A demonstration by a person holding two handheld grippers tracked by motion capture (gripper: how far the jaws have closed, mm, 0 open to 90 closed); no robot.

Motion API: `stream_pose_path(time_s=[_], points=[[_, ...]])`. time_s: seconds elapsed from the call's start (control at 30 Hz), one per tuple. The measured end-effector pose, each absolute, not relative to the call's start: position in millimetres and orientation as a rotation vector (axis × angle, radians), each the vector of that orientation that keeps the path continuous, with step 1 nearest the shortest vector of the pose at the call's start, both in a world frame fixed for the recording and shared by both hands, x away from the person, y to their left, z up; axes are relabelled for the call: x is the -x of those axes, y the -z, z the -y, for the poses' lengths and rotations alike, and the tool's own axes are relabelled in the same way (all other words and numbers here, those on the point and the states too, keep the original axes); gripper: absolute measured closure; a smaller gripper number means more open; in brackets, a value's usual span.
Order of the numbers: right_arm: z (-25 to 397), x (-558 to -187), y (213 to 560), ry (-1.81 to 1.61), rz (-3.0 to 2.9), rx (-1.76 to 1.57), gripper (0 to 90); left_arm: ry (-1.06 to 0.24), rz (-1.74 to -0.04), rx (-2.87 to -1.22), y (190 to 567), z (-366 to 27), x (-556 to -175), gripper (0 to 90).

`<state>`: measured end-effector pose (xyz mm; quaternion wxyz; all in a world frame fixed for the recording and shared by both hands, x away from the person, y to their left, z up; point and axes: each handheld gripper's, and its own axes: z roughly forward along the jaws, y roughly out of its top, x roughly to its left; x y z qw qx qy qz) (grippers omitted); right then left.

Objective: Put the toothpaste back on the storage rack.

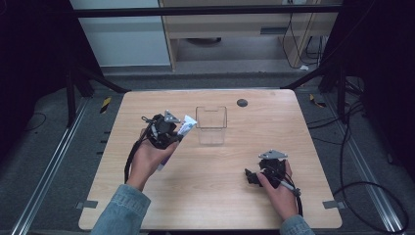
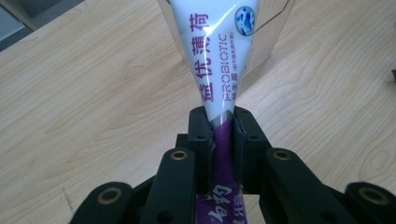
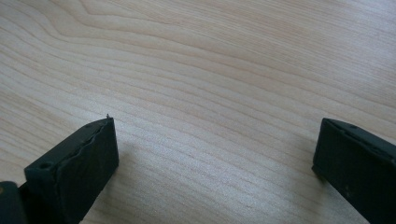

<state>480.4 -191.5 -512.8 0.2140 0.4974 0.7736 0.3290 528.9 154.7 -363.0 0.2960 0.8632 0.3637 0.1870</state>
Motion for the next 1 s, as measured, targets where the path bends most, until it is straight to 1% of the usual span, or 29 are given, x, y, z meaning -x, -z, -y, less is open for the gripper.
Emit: stream_pose_path(time_s=[0.1, 0.37, 0.57, 1.0], points=[[191, -481, 513, -0.914, -2.148, -1.379, 0.3, -0.492, -0.939, -2.305, 360, -146, -530, 79.1], [192, -482, 513, -0.915, -2.154, -1.369, 0.3, -0.462, -0.931, -2.297, 360, -137, -535, 79.1], [192, -482, 512, -0.922, -2.153, -1.378, 0.4, -0.481, -0.908, -2.300, 350, -128, -541, 79.2], [191, -482, 512, -0.921, -2.155, -1.382, 0.4, -0.466, -0.873, -2.288, 338, -104, -555, 79.2]])
